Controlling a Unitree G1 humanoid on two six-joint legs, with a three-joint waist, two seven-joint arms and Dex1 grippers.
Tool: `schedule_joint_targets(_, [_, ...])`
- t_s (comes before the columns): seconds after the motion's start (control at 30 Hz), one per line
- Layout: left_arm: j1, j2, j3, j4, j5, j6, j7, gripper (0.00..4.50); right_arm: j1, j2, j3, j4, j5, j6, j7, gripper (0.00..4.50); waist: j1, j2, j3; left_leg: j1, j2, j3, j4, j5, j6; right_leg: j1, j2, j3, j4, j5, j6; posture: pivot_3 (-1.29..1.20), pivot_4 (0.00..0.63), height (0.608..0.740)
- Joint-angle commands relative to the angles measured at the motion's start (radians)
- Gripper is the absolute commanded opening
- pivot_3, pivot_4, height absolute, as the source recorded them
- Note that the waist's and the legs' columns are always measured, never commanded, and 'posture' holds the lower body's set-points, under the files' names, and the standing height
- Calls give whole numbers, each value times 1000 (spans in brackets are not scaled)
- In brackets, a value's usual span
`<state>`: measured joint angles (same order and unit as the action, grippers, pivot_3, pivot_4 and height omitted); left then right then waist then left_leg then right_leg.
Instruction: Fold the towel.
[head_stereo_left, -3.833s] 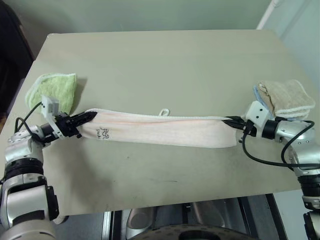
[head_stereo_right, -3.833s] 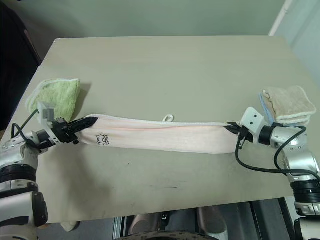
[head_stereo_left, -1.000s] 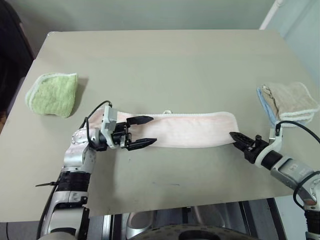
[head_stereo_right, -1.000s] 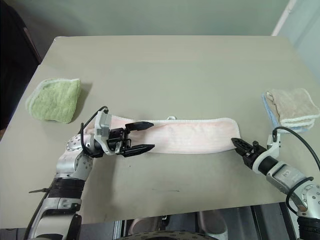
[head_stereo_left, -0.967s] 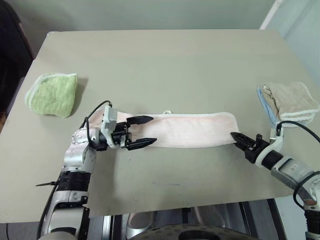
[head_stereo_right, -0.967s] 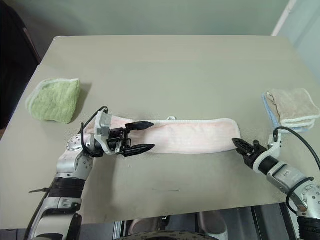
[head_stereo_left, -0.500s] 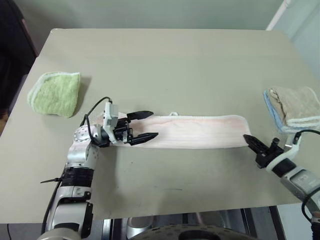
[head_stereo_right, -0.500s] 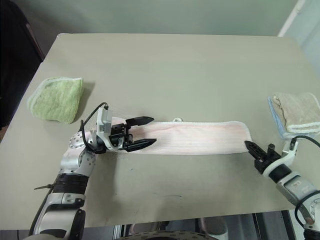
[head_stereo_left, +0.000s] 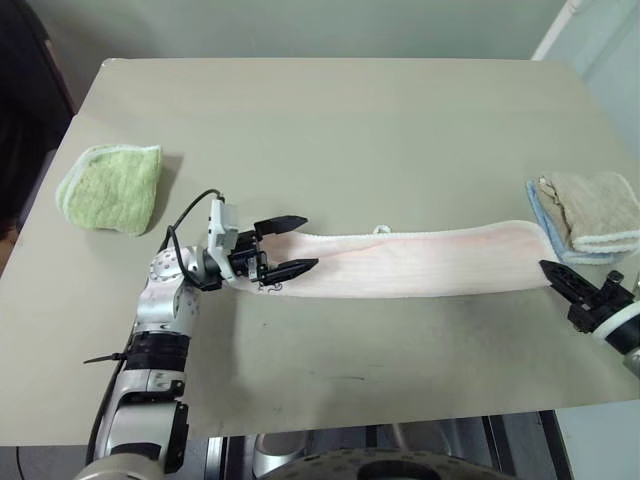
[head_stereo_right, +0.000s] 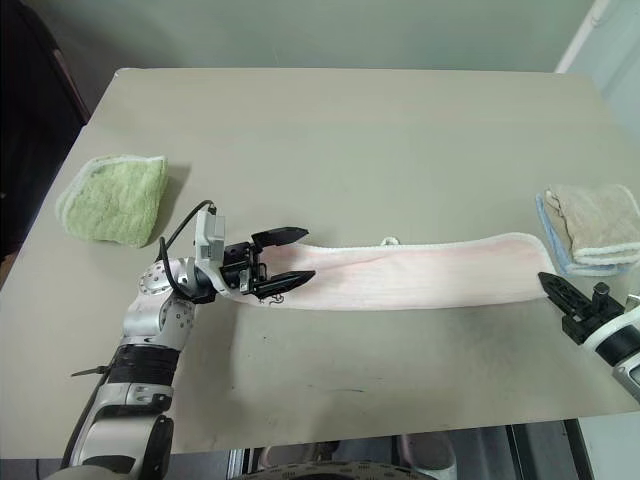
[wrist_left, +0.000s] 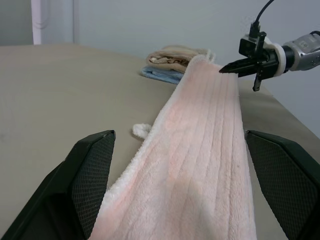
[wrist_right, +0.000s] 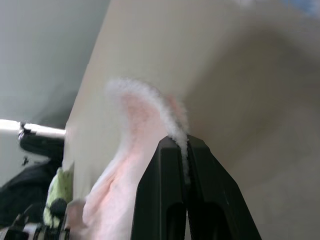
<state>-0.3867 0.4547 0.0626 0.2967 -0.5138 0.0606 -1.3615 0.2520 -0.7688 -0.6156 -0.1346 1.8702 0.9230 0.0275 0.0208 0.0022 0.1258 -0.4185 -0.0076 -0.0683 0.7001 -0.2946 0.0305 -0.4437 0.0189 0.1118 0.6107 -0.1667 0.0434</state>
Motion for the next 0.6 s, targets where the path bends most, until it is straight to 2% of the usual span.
schedule_joint_targets(0.03, [-23, -3, 4, -4, 7, -14, 12, 4500, -35, -41, -30, -134, 71, 20, 57, 18, -2, 1, 0, 0, 0, 0, 0, 0, 0, 0, 0, 0, 0, 0, 1, 0, 150, 740])
schedule_joint_targets(0.3, [-32, -12, -2, 11, 31, -30, 26, 4500, -137, -88, 75, -293, 102, 25, 108, 18, -3, 1, 0, 0, 0, 0, 0, 0, 0, 1, 0, 0, 0, 2, 4, 0, 150, 740])
schedule_joint_targets(0.6, [-48, -19, -10, 9, 48, -32, 42, 4500, -317, -86, 332, -333, 78, 3, 54, 18, -7, 1, 0, 1, 0, 0, 1, 3, 0, 1, 0, -1, 0, 3, 6, 0, 150, 740])
